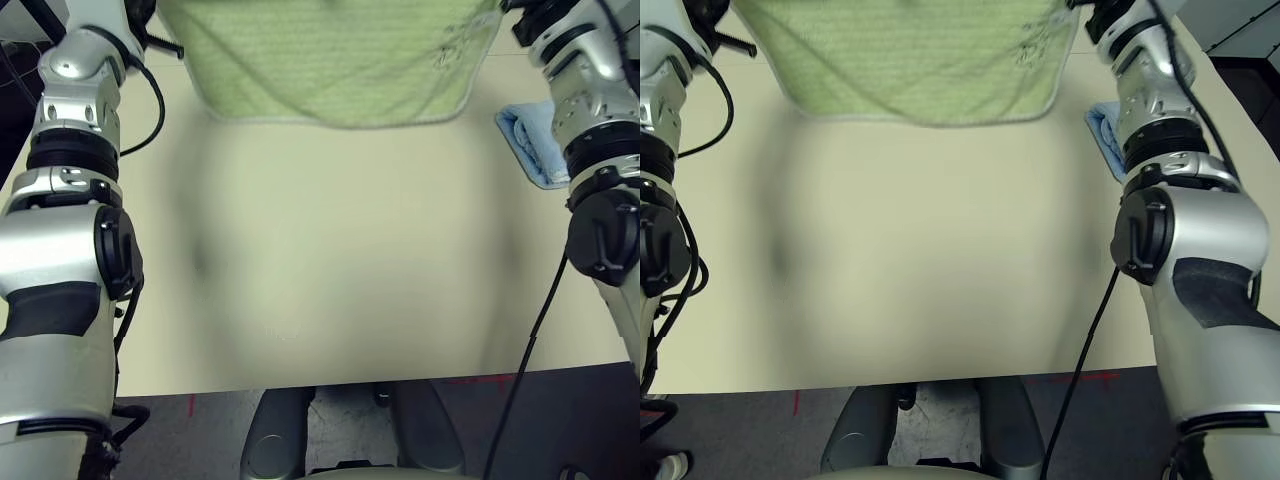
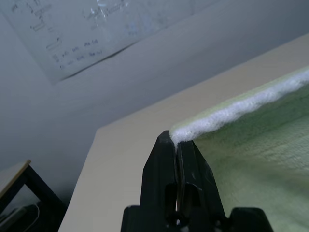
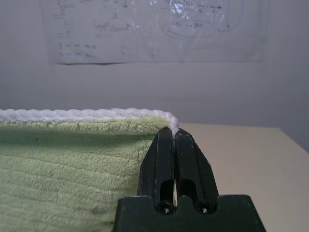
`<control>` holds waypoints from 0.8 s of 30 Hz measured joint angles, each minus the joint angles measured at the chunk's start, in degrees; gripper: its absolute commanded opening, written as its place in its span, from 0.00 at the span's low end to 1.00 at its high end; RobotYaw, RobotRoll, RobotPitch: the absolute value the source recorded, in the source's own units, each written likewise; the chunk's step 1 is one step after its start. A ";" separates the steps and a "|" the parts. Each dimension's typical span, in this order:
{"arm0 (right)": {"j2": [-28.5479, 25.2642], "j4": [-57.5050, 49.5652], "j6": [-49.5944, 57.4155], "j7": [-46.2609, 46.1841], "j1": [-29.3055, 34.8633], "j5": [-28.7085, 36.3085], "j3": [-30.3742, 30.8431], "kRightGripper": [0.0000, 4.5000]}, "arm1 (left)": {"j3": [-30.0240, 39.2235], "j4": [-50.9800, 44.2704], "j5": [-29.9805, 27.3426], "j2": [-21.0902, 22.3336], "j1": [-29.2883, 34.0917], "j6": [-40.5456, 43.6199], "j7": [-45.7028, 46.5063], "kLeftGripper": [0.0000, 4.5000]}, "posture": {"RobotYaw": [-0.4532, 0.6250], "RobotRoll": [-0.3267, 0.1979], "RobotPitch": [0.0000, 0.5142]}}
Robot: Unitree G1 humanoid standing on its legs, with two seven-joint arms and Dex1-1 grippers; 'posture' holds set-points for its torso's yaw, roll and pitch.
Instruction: Fold the towel and set it aside.
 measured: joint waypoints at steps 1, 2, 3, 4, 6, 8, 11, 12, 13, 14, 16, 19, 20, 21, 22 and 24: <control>-0.16 -0.02 -0.05 1.72 0.69 0.38 -0.29 0.00 | 0.57 -0.57 -0.59 0.12 0.74 -0.53 -1.04 0.01 | 0.45 0.62 0.59; -0.29 -0.06 -0.04 3.19 1.55 0.50 -0.39 0.00 | 0.95 -1.05 -1.12 0.31 1.64 -0.73 -2.09 0.01 | 0.45 0.62 0.59; -0.38 -0.43 0.01 5.76 3.21 0.50 -0.32 0.00 | 1.32 -3.28 -2.06 0.72 4.12 -0.34 -4.46 0.01 | 0.44 0.62 0.57; -0.58 -0.73 0.12 7.88 5.08 0.49 -0.14 0.00 | 1.56 -5.34 -2.82 0.99 6.92 0.50 -6.86 0.01 | 0.44 0.62 0.57; -0.90 -1.57 1.10 13.81 10.14 0.45 0.66 0.00 | 1.45 -14.60 -5.43 2.47 17.84 6.62 -15.19 0.01 | 0.44 0.62 0.55; -1.51 -2.69 2.65 20.43 15.59 0.45 1.51 0.00 | 0.53 -25.45 -7.77 3.79 31.63 14.61 -22.50 0.01 | 0.44 0.62 0.53; -3.31 -5.98 6.67 31.11 23.25 0.62 3.20 0.00 | -0.47 -41.29 -11.92 6.23 48.39 26.80 -30.52 0.01 | 0.43 0.62 0.52; -3.86 -7.25 8.14 34.13 25.38 0.65 3.71 0.00 | -0.30 -45.82 -13.47 7.79 51.53 29.97 -32.41 0.01 | 0.43 0.62 0.51; -4.38 -8.92 9.29 36.97 27.26 0.63 4.61 0.00 | -0.19 -50.07 -14.78 10.50 53.81 32.87 -34.88 0.01 | 0.43 0.62 0.50; -5.15 -10.41 10.12 39.29 28.71 0.52 5.54 0.00 | 0.13 -53.27 -15.95 12.99 55.12 35.10 -37.15 0.01 | 0.43 0.62 0.48; -7.02 -13.29 10.17 43.57 30.74 -0.80 8.48 0.00 | 0.48 -57.10 -17.64 18.10 57.47 38.45 -42.23 0.01 | 0.42 0.62 0.46; -9.46 -15.53 8.01 47.36 32.03 -3.37 12.21 0.00 | -0.30 -57.36 -17.66 20.06 59.68 39.36 -46.40 0.01 | 0.43 0.62 0.42; -9.86 -15.90 7.24 48.17 32.14 -4.00 13.09 0.00 | -0.82 -57.33 -17.56 20.07 59.77 39.31 -47.28 0.01 | 0.43 0.62 0.42; -10.33 -16.21 6.10 49.00 32.14 -4.92 14.41 0.00 | -1.57 -57.33 -17.42 20.12 59.80 39.23 -48.20 0.01 | 0.43 0.62 0.41; -10.61 -16.40 5.20 49.61 32.14 -5.55 15.05 0.00 | -2.01 -57.33 -17.36 20.16 59.88 39.17 -48.87 0.01 | 0.43 0.62 0.41; -11.11 -16.39 3.97 50.49 32.14 -6.58 16.38 0.00 | -2.39 -57.33 -17.35 20.18 59.87 39.27 -49.75 0.01 | 0.43 0.62 0.39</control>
